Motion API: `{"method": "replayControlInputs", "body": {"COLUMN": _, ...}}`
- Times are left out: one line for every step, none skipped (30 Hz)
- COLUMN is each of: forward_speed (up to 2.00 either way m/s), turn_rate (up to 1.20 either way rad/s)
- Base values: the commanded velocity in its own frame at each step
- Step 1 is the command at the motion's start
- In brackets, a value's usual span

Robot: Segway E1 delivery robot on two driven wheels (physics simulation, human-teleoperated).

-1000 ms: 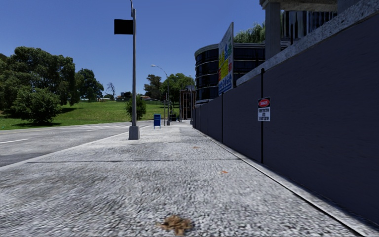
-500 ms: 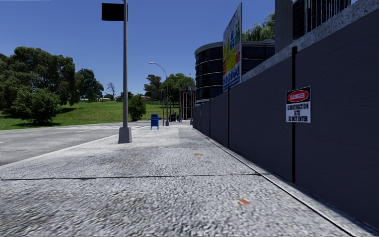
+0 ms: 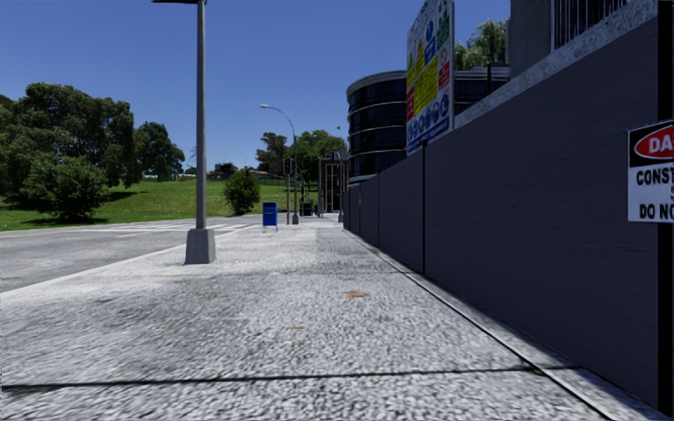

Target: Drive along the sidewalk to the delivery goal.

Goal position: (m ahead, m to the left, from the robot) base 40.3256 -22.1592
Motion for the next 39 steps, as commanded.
{"method": "replayControlInputs", "body": {"forward_speed": 2.0, "turn_rate": 0.0}}
{"method": "replayControlInputs", "body": {"forward_speed": 2.0, "turn_rate": 0.0}}
{"method": "replayControlInputs", "body": {"forward_speed": 2.0, "turn_rate": 0.0}}
{"method": "replayControlInputs", "body": {"forward_speed": 2.0, "turn_rate": 0.0}}
{"method": "replayControlInputs", "body": {"forward_speed": 2.0, "turn_rate": 0.0}}
{"method": "replayControlInputs", "body": {"forward_speed": 2.0, "turn_rate": 0.0}}
{"method": "replayControlInputs", "body": {"forward_speed": 2.0, "turn_rate": 0.0}}
{"method": "replayControlInputs", "body": {"forward_speed": 2.0, "turn_rate": 0.0}}
{"method": "replayControlInputs", "body": {"forward_speed": 2.0, "turn_rate": 0.0}}
{"method": "replayControlInputs", "body": {"forward_speed": 2.0, "turn_rate": 0.0}}
{"method": "replayControlInputs", "body": {"forward_speed": 2.0, "turn_rate": 0.0}}
{"method": "replayControlInputs", "body": {"forward_speed": 2.0, "turn_rate": 0.0}}
{"method": "replayControlInputs", "body": {"forward_speed": 2.0, "turn_rate": 0.0}}
{"method": "replayControlInputs", "body": {"forward_speed": 2.0, "turn_rate": 0.0}}
{"method": "replayControlInputs", "body": {"forward_speed": 2.0, "turn_rate": 0.0}}
{"method": "replayControlInputs", "body": {"forward_speed": 2.0, "turn_rate": 0.0}}
{"method": "replayControlInputs", "body": {"forward_speed": 2.0, "turn_rate": 0.0}}
{"method": "replayControlInputs", "body": {"forward_speed": 2.0, "turn_rate": 0.0}}
{"method": "replayControlInputs", "body": {"forward_speed": 2.0, "turn_rate": 0.0}}
{"method": "replayControlInputs", "body": {"forward_speed": 2.0, "turn_rate": 0.0}}
{"method": "replayControlInputs", "body": {"forward_speed": 2.0, "turn_rate": 0.0}}
{"method": "replayControlInputs", "body": {"forward_speed": 2.0, "turn_rate": 0.0}}
{"method": "replayControlInputs", "body": {"forward_speed": 2.0, "turn_rate": 0.0}}
{"method": "replayControlInputs", "body": {"forward_speed": 2.0, "turn_rate": 0.0}}
{"method": "replayControlInputs", "body": {"forward_speed": 2.0, "turn_rate": 0.01}}
{"method": "replayControlInputs", "body": {"forward_speed": 2.0, "turn_rate": 0.01}}
{"method": "replayControlInputs", "body": {"forward_speed": 2.0, "turn_rate": 0.21}}
{"method": "replayControlInputs", "body": {"forward_speed": 2.0, "turn_rate": 0.47}}
{"method": "replayControlInputs", "body": {"forward_speed": 2.0, "turn_rate": 0.34}}
{"method": "replayControlInputs", "body": {"forward_speed": 2.0, "turn_rate": 0.34}}
{"method": "replayControlInputs", "body": {"forward_speed": 2.0, "turn_rate": 0.09}}
{"method": "replayControlInputs", "body": {"forward_speed": 2.0, "turn_rate": 0.0}}
{"method": "replayControlInputs", "body": {"forward_speed": 2.0, "turn_rate": 0.0}}
{"method": "replayControlInputs", "body": {"forward_speed": 2.0, "turn_rate": 0.0}}
{"method": "replayControlInputs", "body": {"forward_speed": 2.0, "turn_rate": 0.0}}
{"method": "replayControlInputs", "body": {"forward_speed": 2.0, "turn_rate": 0.0}}
{"method": "replayControlInputs", "body": {"forward_speed": 2.0, "turn_rate": 0.0}}
{"method": "replayControlInputs", "body": {"forward_speed": 2.0, "turn_rate": 0.0}}
{"method": "replayControlInputs", "body": {"forward_speed": 2.0, "turn_rate": 0.0}}
